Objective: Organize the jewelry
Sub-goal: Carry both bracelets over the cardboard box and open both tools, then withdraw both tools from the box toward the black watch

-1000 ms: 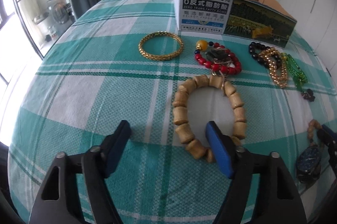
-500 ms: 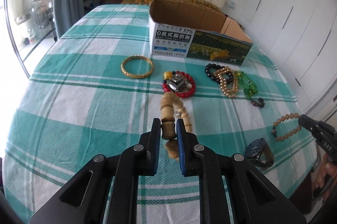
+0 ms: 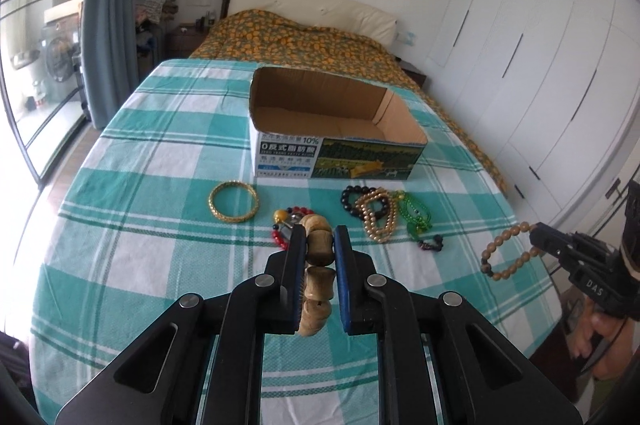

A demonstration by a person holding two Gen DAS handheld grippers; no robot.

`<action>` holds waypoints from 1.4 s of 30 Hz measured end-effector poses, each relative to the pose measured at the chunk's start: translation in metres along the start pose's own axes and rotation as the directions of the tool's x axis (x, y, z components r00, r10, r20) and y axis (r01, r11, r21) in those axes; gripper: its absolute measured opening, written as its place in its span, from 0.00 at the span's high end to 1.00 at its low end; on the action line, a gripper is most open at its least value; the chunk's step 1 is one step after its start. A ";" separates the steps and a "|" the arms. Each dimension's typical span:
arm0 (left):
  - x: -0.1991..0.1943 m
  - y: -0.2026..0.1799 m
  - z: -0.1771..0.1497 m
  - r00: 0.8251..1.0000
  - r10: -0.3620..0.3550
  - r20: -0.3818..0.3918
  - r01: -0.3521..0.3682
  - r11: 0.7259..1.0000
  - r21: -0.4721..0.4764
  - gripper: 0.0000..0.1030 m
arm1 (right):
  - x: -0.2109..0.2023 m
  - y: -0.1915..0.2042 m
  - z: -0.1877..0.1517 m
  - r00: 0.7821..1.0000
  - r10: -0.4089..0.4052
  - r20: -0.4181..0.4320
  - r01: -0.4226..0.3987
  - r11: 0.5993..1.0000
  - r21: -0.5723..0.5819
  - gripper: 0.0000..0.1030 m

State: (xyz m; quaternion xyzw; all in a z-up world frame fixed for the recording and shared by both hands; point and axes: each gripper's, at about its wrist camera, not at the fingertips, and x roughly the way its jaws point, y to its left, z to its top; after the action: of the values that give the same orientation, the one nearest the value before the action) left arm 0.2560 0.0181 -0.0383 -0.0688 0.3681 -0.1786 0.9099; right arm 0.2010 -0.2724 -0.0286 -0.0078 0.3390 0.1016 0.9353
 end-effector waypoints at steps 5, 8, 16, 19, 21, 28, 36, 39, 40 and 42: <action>0.013 -0.011 0.029 0.999 -0.047 -0.011 0.047 0.999 0.008 0.88 | 0.011 0.003 0.025 1.000 0.030 -0.004 -0.030 0.999 -0.031 0.88; 0.025 -0.017 0.055 0.997 -0.071 -0.007 0.071 0.997 0.017 0.88 | 0.023 0.001 0.050 0.999 0.045 0.005 -0.044 0.998 -0.042 0.88; 0.090 -0.022 0.127 0.996 -0.085 -0.030 0.085 0.996 0.014 0.88 | 0.083 -0.011 0.135 0.996 0.078 0.032 -0.077 0.997 -0.024 0.88; 0.120 -0.021 0.147 0.996 -0.073 -0.046 0.074 0.997 0.013 0.88 | 0.120 -0.016 0.159 0.997 0.075 0.011 -0.075 0.997 -0.024 0.88; 0.142 -0.021 0.154 0.996 -0.058 -0.066 0.059 0.998 0.013 0.88 | 0.147 -0.019 0.169 0.996 0.084 -0.018 -0.084 0.996 -0.014 0.88; 0.201 -0.017 0.156 0.991 -0.006 -0.131 0.008 1.000 0.017 0.87 | 0.218 -0.027 0.171 0.989 0.102 -0.106 -0.100 0.995 0.025 0.88; 0.203 -0.008 0.143 0.991 0.089 -0.103 -0.088 0.996 0.009 0.17 | 0.211 -0.029 0.160 0.996 0.049 -0.071 -0.047 0.999 0.027 0.52; 0.189 -0.006 0.132 0.991 0.096 -0.090 -0.095 0.995 0.019 0.15 | 0.199 -0.029 0.151 0.998 0.030 -0.059 -0.030 1.000 0.006 0.52; 0.183 -0.005 0.128 0.991 0.102 -0.082 -0.101 0.995 0.019 0.14 | 0.194 -0.029 0.147 0.998 0.030 -0.055 -0.030 1.000 0.003 0.52; 0.169 -0.003 0.116 0.992 0.112 -0.063 -0.112 0.994 0.013 0.10 | 0.181 -0.028 0.137 0.998 0.032 -0.047 -0.032 0.999 0.003 0.52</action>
State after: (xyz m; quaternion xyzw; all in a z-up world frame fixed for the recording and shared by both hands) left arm 0.4477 -0.0489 -0.0630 -0.0379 0.3993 -0.1312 0.9066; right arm 0.4293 -0.2548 -0.0396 -0.0037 0.3609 0.1158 0.9254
